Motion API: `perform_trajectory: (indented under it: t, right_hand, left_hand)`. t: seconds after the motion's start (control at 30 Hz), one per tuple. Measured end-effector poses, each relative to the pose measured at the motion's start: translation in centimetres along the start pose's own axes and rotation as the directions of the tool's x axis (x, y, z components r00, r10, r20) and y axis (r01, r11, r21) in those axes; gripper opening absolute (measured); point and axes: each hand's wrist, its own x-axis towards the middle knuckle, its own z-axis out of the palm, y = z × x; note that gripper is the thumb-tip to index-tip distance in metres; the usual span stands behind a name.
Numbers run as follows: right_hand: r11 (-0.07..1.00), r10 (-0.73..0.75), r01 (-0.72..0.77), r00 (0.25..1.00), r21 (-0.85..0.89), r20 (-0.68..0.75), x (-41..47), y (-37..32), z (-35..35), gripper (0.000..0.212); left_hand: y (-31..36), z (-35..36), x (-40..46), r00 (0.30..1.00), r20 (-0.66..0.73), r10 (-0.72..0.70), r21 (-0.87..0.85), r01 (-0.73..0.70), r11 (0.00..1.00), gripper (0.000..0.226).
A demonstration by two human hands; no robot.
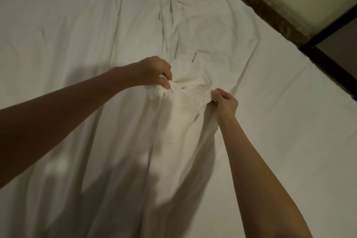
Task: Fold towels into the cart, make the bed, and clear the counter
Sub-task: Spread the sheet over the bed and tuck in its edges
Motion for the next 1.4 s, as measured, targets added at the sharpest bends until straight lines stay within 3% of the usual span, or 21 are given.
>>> perform_trajectory:
  t: [0.1, 0.2, 0.33, 0.47, 0.6, 0.67, 0.73, 0.8, 0.93, 1.03, 1.1, 1.23, 1.33, 1.4]
  right_hand:
    - [0.994, -0.097, 0.095, 0.995, -0.061, -0.034, -1.5, -0.7, -1.6, 0.008]
    - [0.987, -0.149, 0.146, 0.988, -0.067, -0.050, -2.2, -2.3, -4.5, 0.015]
    - [0.981, -0.190, 0.182, 0.970, -0.067, -0.148, -3.4, -3.7, -8.7, 0.022]
    - [0.966, -0.235, 0.227, 0.970, -0.119, -0.055, -5.4, -3.3, -8.9, 0.024]
    - [0.932, -0.348, 0.348, 0.937, -0.100, 0.011, -7.2, -4.0, -4.3, 0.022]
    - [0.930, -0.353, 0.361, 0.931, -0.077, 0.097, -8.3, -4.4, -1.5, 0.023]
    - [0.930, -0.334, 0.357, 0.920, -0.090, 0.205, -9.6, -4.3, 0.7, 0.027]
    - [0.942, -0.288, 0.320, 0.926, -0.100, 0.243, -10.2, -4.2, 1.3, 0.029]
    - [0.987, -0.145, 0.160, 0.932, -0.019, 0.333, -9.6, -3.8, -0.9, 0.028]
    - [0.965, -0.116, 0.155, 0.976, -0.211, 0.184, -7.3, -1.5, -3.5, 0.023]
    - [0.926, -0.081, 0.095, 0.995, -0.366, 0.054, -5.6, 0.5, -5.0, 0.033]
    - [0.928, -0.007, 0.014, 1.000, -0.372, 0.020, -3.7, 2.1, -3.8, 0.048]
    - [0.950, -0.021, 0.043, 0.997, -0.309, 0.074, -3.3, 1.1, -2.7, 0.022]
    - [0.937, -0.082, 0.085, 0.996, -0.339, 0.023, -3.3, 0.6, -4.2, 0.010]
  left_hand:
    - [2.0, -0.5, 0.9, 1.000, -0.018, 0.015, -0.043, -0.015, 0.999, 0.023]
    - [5.4, -0.9, 3.0, 0.991, 0.102, -0.087, -0.072, 0.095, 0.993, 0.021]
    - [7.0, -1.6, 4.2, 0.978, 0.176, -0.110, -0.027, 0.117, 0.993, 0.026]
    - [8.6, -2.0, 4.3, 0.974, 0.188, -0.129, -0.050, 0.140, 0.989, 0.022]
    - [9.5, -1.5, 4.0, 0.982, 0.140, -0.124, -0.136, 0.143, 0.980, 0.021]
    - [9.8, -1.5, 3.3, 0.986, 0.081, -0.144, -0.210, 0.158, 0.965, 0.034]
    - [9.8, -1.8, 2.6, 0.983, 0.059, -0.175, -0.304, 0.185, 0.935, 0.062]
    - [9.3, -1.8, 2.2, 0.975, 0.127, -0.181, -0.334, 0.214, 0.918, 0.074]
    - [7.4, 0.3, 2.1, 0.948, 0.268, -0.172, -0.085, 0.202, 0.976, 0.018]
    - [6.1, 0.6, 2.1, 0.959, 0.139, -0.249, -0.068, 0.260, 0.963, 0.020]
    - [5.2, -0.3, 1.8, 0.957, 0.037, -0.288, -0.052, 0.289, 0.956, 0.026]
    - [4.0, -1.0, 1.2, 0.957, 0.027, -0.290, -0.026, 0.290, 0.957, 0.025]
    - [4.9, -0.6, 1.6, 0.963, 0.031, -0.268, -0.022, 0.269, 0.963, 0.024]
    - [5.7, -0.7, 2.0, 0.963, 0.034, -0.268, -0.005, 0.268, 0.963, 0.024]
